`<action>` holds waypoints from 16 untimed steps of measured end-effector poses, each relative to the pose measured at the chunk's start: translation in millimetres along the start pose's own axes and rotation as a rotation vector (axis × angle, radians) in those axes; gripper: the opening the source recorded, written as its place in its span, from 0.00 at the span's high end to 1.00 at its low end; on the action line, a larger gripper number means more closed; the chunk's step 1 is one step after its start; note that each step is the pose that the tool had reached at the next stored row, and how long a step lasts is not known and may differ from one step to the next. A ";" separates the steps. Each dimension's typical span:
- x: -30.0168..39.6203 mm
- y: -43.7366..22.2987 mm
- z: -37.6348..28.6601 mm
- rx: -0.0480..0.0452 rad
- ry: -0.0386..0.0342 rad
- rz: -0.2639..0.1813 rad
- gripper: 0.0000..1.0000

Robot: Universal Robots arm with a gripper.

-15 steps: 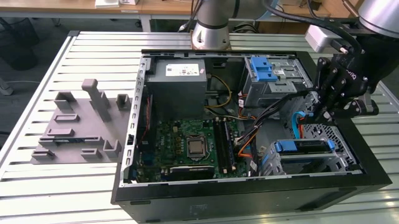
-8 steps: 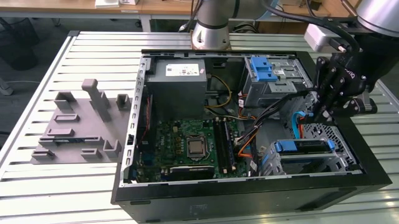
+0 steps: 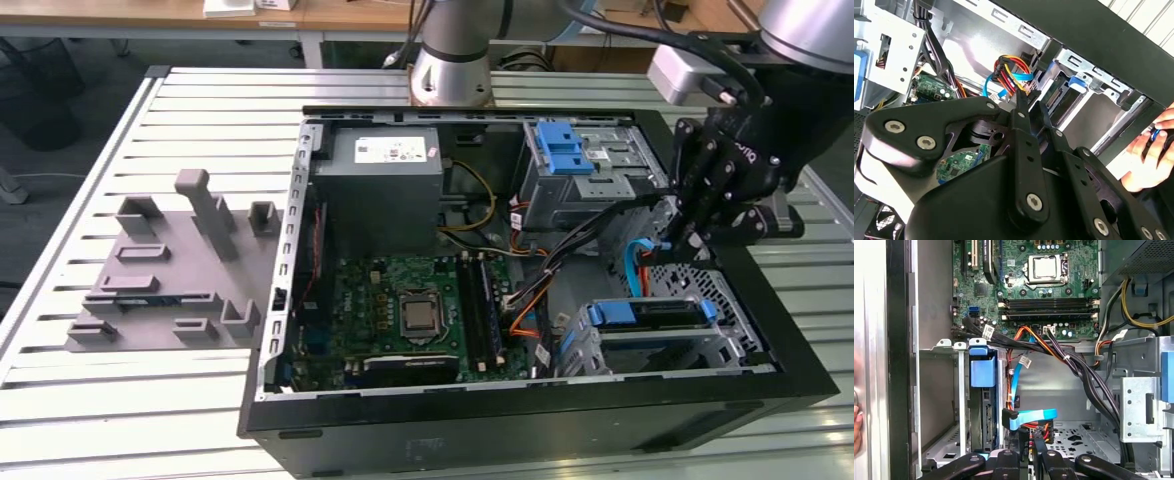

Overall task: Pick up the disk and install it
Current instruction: 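Insert the first disk wire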

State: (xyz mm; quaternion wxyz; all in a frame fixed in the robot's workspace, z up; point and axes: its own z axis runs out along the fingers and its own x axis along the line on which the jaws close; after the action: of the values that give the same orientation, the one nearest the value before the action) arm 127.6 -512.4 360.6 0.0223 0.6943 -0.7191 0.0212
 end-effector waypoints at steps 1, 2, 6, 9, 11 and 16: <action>-0.2 0.0 0.0 0.0001 0.0035 0.000 0.75; -0.3 0.0 0.2 0.0002 0.0061 0.000 0.75; -0.4 0.0 1.5 0.0004 0.0139 0.001 0.75; -0.5 0.0 2.1 0.0005 0.0167 0.002 0.75; -0.5 0.0 2.4 0.0005 0.0175 0.002 0.77; -0.5 -0.7 3.5 -0.0014 0.0174 0.003 0.84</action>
State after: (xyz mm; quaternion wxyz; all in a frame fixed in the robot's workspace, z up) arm 128.3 -512.1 357.1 0.0290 0.6931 -0.7197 0.0267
